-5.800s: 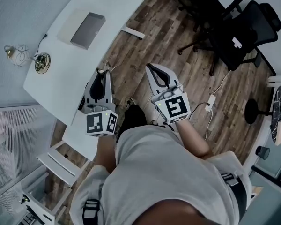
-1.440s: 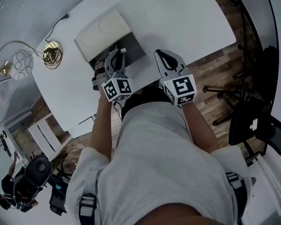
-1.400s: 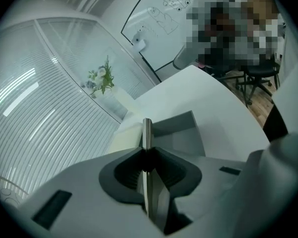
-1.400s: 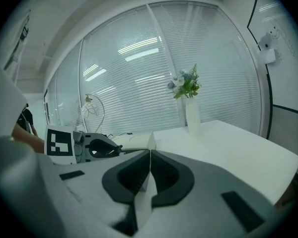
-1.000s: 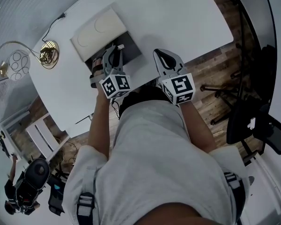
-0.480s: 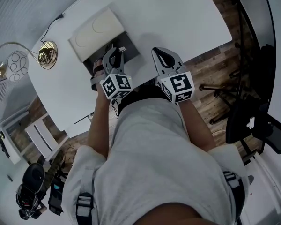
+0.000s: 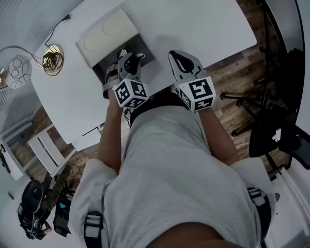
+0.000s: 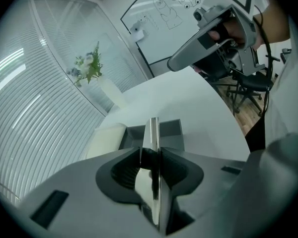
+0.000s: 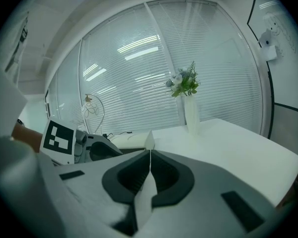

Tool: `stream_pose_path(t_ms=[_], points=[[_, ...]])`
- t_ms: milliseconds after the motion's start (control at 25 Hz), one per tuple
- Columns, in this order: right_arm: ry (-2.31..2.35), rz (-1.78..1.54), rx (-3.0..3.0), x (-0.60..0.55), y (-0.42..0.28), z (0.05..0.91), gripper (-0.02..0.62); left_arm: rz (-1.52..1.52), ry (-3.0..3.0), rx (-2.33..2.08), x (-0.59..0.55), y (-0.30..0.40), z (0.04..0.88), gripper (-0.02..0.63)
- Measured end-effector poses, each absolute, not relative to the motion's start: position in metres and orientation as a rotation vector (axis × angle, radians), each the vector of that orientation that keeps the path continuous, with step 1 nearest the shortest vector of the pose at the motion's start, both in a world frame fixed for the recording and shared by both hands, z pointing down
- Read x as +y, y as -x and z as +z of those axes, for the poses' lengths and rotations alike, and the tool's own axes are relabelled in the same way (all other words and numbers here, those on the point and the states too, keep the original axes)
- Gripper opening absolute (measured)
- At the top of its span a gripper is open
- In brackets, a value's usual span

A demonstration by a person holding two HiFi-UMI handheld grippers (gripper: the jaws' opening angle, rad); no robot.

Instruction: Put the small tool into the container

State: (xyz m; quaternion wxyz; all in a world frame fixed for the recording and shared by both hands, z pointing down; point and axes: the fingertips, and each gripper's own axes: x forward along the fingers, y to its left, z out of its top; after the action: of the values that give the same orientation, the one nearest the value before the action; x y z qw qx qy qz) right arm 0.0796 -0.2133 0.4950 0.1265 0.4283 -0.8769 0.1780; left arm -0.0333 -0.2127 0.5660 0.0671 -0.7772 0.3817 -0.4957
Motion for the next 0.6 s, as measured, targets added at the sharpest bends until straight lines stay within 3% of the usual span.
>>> stream_pose_path(t_ms=[600], points=[[-1.226, 0.551, -2.558, -0.2213, -0.0797, 0.5004, 0.028, -1.647, 2.446, 0.976, -0.2051, 0.0293, 0.5736, 0.132]])
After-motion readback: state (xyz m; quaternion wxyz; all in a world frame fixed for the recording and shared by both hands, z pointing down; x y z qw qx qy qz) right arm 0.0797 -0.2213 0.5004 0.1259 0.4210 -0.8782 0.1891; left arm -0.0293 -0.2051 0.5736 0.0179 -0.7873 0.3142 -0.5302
